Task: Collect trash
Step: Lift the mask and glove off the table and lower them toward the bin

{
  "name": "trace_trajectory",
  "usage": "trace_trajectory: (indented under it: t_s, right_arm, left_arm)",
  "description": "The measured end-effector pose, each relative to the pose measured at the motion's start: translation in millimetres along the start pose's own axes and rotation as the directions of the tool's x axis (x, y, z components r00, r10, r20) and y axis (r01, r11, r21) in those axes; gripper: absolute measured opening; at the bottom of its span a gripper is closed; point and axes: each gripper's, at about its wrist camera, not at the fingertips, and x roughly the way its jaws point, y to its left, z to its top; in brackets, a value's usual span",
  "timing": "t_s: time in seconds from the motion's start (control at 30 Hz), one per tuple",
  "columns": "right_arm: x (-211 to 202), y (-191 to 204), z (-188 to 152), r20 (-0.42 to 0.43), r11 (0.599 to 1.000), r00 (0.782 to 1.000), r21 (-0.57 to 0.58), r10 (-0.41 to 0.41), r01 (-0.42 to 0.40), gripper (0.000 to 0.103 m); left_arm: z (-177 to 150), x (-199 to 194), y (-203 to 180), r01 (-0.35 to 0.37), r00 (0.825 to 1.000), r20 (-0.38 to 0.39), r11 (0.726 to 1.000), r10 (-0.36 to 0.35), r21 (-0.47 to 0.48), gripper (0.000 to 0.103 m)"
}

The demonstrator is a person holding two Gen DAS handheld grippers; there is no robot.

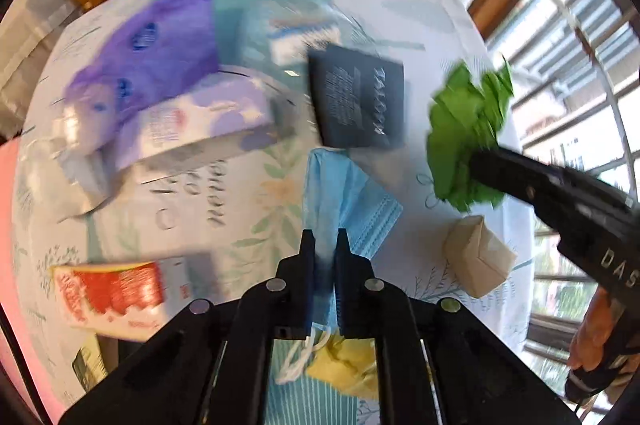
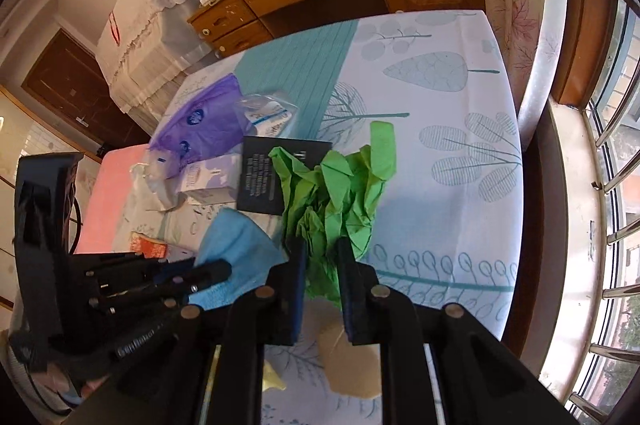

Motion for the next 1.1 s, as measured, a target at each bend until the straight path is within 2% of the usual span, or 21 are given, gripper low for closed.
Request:
trace_trajectory:
  t_s: [0.2,0.3,0.4,0.5,0.73,1.1]
  right_arm:
    - [-29,27,-9,0.039,0.999,0.998,-0.017,0.050,-0.049,0.015]
    - [-46,45,-17,0.052,0.997,0.996,-0.041,0.074,-0.072,0.014]
    - [-63,67,-30,0.056,0.993,0.994,-0.070,0.095,-0.091,0.014]
    - [-77,89,-49,0.052,0.991,0.993,-0.089,0.107,-0.102,0.014]
    - [-101,145,-109,0.068,0.991,0.995,-0.112,0.078,-0.070,0.014]
    - [-120,242,-244,0.117,0.999,0.993,-0.054,0.014,-0.008,0.014]
  left_arm:
    - [-14,-49,24,0.011,0.996,0.084,0.997,-0.005,-0.075,0.006]
    - [-16,-81,45,0.025,0.990,0.138,0.994,-0.010,-0.106,0.006]
    - [-31,-112,54,0.032,0.981,0.193,0.992,-0.008,-0.119,0.006]
    - [-58,-146,65,0.044,0.971,0.238,0.992,-0.015,-0.120,0.006]
    - [-132,-192,87,0.063,0.952,0.304,0.995,-0.037,-0.075,0.006]
    - [-270,-241,143,0.082,0.938,0.340,0.996,-0.071,-0.018,0.006]
